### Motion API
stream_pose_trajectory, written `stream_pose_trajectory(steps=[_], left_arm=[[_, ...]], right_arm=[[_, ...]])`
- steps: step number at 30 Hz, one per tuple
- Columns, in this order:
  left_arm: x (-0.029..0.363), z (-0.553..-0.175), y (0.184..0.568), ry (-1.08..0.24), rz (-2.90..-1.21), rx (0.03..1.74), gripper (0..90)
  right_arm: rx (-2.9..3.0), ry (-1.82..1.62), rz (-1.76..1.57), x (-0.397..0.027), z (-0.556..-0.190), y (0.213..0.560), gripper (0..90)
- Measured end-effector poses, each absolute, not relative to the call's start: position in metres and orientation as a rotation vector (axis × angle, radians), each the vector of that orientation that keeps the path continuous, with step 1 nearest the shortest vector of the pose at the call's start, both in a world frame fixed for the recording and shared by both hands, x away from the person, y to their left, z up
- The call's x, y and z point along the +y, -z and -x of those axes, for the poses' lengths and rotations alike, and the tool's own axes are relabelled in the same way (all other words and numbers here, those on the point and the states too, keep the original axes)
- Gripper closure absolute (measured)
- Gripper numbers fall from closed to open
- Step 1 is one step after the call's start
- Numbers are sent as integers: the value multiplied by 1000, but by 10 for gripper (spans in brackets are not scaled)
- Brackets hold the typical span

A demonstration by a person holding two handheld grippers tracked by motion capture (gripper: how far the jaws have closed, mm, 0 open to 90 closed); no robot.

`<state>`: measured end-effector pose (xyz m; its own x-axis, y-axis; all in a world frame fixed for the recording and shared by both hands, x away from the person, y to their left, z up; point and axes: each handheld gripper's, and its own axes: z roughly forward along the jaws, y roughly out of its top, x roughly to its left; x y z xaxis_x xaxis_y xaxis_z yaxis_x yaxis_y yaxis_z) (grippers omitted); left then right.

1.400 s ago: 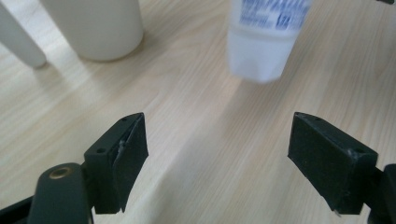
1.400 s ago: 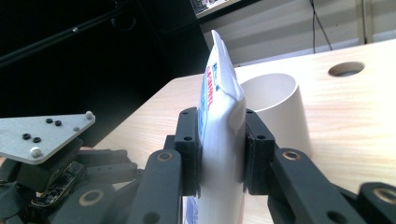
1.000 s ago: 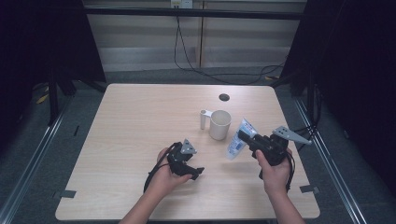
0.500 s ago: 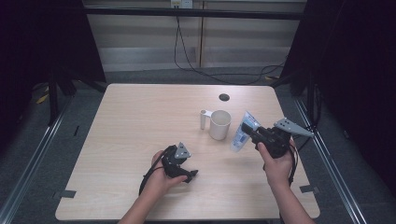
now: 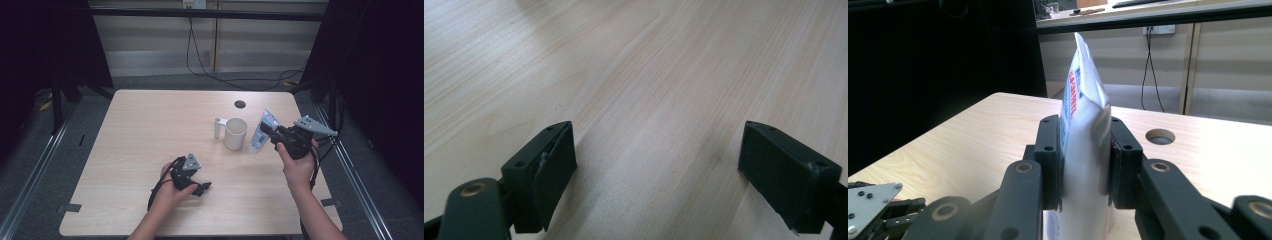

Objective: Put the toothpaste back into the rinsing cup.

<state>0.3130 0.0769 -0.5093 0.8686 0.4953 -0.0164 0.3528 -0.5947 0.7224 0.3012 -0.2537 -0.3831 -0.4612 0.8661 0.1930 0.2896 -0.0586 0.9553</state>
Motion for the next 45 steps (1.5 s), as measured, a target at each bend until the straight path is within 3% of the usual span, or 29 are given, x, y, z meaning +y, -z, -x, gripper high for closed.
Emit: stream_pose_trajectory(steps=[23,45], left_arm=[[77,-313,509,-234,-2265,611,150],[76,-312,510,-233,-2253,620,150]], right_arm=[[1728,-1510,-1167,-232,-337,349,721],[1727,-1487,-1178,-219,-366,362,719]])
